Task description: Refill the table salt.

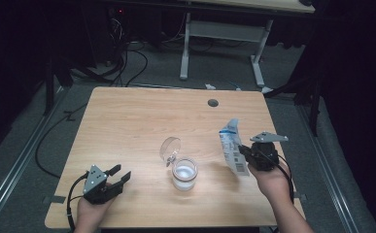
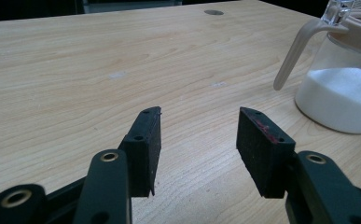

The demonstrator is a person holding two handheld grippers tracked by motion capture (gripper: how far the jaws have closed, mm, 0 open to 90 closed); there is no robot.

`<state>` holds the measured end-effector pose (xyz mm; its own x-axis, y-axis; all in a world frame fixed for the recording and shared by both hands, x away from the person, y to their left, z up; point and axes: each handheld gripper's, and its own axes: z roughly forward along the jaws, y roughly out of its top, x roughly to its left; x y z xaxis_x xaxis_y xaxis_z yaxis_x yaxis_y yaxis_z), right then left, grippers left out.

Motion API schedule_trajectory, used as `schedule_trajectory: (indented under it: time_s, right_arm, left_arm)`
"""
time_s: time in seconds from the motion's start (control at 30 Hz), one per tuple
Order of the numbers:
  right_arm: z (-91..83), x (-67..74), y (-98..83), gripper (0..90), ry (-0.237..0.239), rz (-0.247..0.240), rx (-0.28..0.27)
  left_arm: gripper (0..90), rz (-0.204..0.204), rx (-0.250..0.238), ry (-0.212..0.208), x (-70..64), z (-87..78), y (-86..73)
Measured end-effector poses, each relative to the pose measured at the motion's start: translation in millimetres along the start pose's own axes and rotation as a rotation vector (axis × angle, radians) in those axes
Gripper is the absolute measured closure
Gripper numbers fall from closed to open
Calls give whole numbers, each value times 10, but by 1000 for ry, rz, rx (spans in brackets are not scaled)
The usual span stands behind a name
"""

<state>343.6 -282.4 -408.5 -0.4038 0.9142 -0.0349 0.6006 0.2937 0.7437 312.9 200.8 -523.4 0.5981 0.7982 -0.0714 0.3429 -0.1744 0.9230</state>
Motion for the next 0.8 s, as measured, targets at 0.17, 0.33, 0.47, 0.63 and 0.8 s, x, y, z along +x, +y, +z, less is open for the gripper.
schedule_trajectory:
  time_s: [0.17, 0.33, 0.47, 0.63, 0.8]
  right_arm:
    - [-15, -21, -86, 900, 3, 10, -67]
    - [-18, -68, -196, 900, 4, 34, -144]
    - [-22, -83, -258, 900, 8, 42, -187]
    - [-5, -99, -395, 900, 23, 65, -270]
    - [33, -103, -478, 900, 31, 73, -316]
  left_arm:
    - [502, -6, 13, -22, 7, 8, -10]
    - [501, 11, 21, -19, -18, 3, -21]
    - [502, 20, 25, -22, -32, 4, -27]
    - [502, 28, 35, -27, -56, 25, -35]
    - [502, 40, 32, -16, -72, 16, -38]
